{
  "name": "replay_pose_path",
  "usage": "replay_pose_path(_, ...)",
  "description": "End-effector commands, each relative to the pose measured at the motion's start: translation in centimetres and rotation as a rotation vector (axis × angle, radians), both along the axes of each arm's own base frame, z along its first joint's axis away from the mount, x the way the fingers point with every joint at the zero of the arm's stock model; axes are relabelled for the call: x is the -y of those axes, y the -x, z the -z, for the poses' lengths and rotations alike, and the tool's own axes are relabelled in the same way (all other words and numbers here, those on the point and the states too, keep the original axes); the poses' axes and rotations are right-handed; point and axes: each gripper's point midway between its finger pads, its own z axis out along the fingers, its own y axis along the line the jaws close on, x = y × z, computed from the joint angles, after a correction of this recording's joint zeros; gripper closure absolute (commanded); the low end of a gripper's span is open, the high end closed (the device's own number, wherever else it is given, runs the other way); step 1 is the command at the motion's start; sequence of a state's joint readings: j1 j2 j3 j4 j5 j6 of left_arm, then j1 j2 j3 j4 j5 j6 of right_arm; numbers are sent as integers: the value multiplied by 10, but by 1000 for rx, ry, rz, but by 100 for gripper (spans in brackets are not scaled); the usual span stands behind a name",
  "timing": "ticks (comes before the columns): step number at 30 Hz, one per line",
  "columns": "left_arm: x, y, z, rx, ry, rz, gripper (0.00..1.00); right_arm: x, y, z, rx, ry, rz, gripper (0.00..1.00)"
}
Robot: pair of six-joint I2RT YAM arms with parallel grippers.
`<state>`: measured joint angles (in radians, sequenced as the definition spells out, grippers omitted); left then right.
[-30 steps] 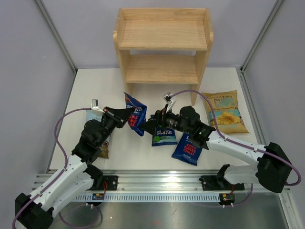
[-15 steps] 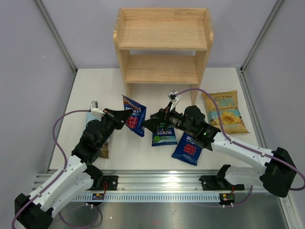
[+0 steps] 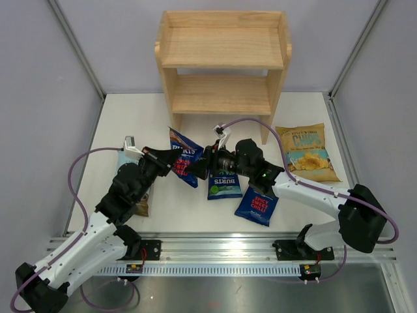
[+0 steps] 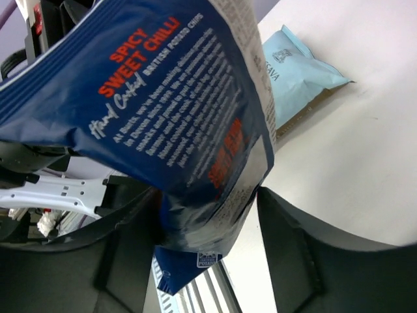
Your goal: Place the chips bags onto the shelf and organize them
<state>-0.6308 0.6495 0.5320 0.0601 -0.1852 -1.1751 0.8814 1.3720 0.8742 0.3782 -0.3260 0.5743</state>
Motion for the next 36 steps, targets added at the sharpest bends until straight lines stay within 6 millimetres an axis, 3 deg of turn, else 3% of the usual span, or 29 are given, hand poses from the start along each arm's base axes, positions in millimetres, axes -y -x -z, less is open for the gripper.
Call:
replay_pose_path(1,-5,-3,-40,102,9,-30,100,-12,4,-38,100,-105,-54,40)
replay_pose_path(2,-2,-4,-39,100,-9,-20,100,-12,4,-38,106,-103,-58,52)
replay_pose_path(5,4,-5,-43,109,-60,14,100,-14,8,-43,133,-100,-89,70)
replay_pose_path(7,7,-4,-50,144,-113,36,100,-11,11,-40,147,-71,-108,76)
replay_pose_path(8,7,-4,-51,177,-174,44,95,-6,10,-44,159,-67,-100,78)
replay_pose_path(9,10,1,-57,218,-206,80,67,-3,11,-45,163,-60,-102,82)
replay_pose_path(10,11,3,-68,264,-242,95,50,2,12,-43,157,-49,-109,83)
replay_pose_path(11,10,5,-65,268,-305,111,37,7,22,-49,161,-64,-161,83)
replay_pose_path(12,9,8,-66,320,-395,136,14,17,15,-51,155,-67,-158,84)
replay_pose_path(13,9,10,-67,344,-436,154,2,22,17,-50,125,-64,-173,85)
replay_pose_path(14,8,13,-68,390,-504,174,1,29,24,-54,117,-72,-222,85)
replay_pose_path(16,17,29,-71,476,-536,274,1,45,21,-57,100,-80,-246,85)
replay_pose_path(19,31,54,-70,608,-579,430,1,62,43,-62,94,-81,-384,83)
replay_pose_path(20,34,60,-69,649,-588,467,1,67,59,-71,112,-87,-478,82)
replay_pose_path(24,53,97,-78,795,-501,662,1,81,90,-79,159,-77,-614,82)
replay_pose_path(29,67,116,-85,840,-410,798,1,107,131,-96,288,-96,-748,82)
replay_pose_path(31,72,124,-86,849,-370,861,1,112,138,-98,314,-98,-766,82)
replay_pose_path(32,74,129,-96,874,-310,878,1,115,142,-100,324,-105,-782,81)
replay_pose_path(36,83,152,-109,909,-138,1040,1,111,137,-98,293,-98,-767,81)
